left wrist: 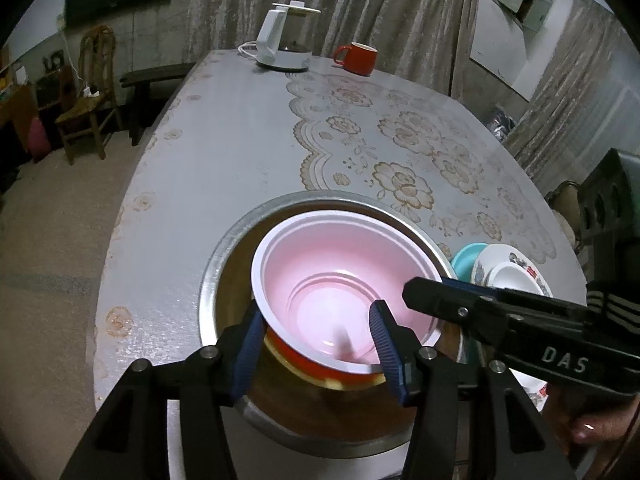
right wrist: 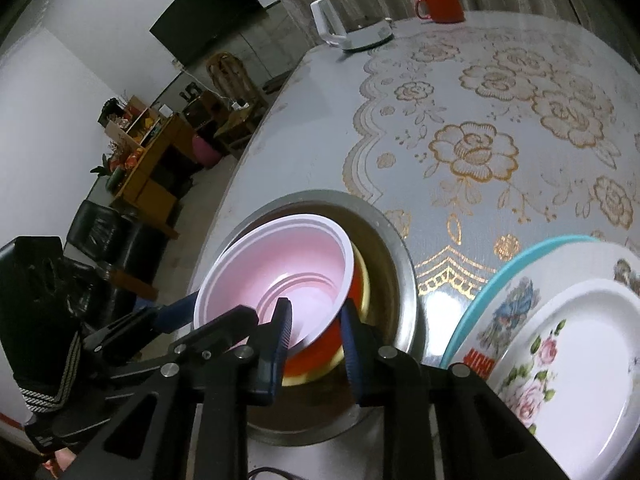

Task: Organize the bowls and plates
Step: 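Lower the pink-and-red bowl into the yellow bowl with both grippers, then open both grippers and move them to the steel bowl rim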

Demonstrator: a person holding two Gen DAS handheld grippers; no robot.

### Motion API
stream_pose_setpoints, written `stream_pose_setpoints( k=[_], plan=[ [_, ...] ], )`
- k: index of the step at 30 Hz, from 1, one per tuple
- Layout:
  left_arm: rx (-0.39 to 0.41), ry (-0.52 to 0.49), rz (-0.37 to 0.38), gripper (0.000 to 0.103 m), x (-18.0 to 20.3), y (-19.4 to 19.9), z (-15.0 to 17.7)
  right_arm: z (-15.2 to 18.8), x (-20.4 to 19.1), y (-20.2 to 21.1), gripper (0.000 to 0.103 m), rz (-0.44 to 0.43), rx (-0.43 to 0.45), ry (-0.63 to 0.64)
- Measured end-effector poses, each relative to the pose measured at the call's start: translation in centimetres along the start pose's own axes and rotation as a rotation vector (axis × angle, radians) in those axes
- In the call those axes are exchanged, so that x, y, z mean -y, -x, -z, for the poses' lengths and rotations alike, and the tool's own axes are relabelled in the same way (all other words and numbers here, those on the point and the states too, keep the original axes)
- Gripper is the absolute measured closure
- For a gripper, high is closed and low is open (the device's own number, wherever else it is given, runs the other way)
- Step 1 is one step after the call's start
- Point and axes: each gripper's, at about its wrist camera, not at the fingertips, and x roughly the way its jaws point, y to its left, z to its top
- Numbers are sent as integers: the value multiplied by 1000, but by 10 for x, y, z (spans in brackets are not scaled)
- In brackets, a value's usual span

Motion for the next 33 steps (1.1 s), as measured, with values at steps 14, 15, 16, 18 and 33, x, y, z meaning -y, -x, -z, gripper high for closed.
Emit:
stream_pose_setpoints(
  k=[14,15,16,18,33],
  plan=[
    [22,9,-2,35,3,13,0,3,9,10,76,-25,-4,-58],
    [24,9,0,35,4,14,0,4,9,11,76,-30,-2,-59],
    [26,9,0,35,4,15,0,5,8,12,76,-33,0,-57],
    [31,9,1,35,5,17,1,6,5,14,76,-37,1,-49],
    [45,-6,23,27,12,36,17,24,-5,37,75,-7,50,0]
  ],
)
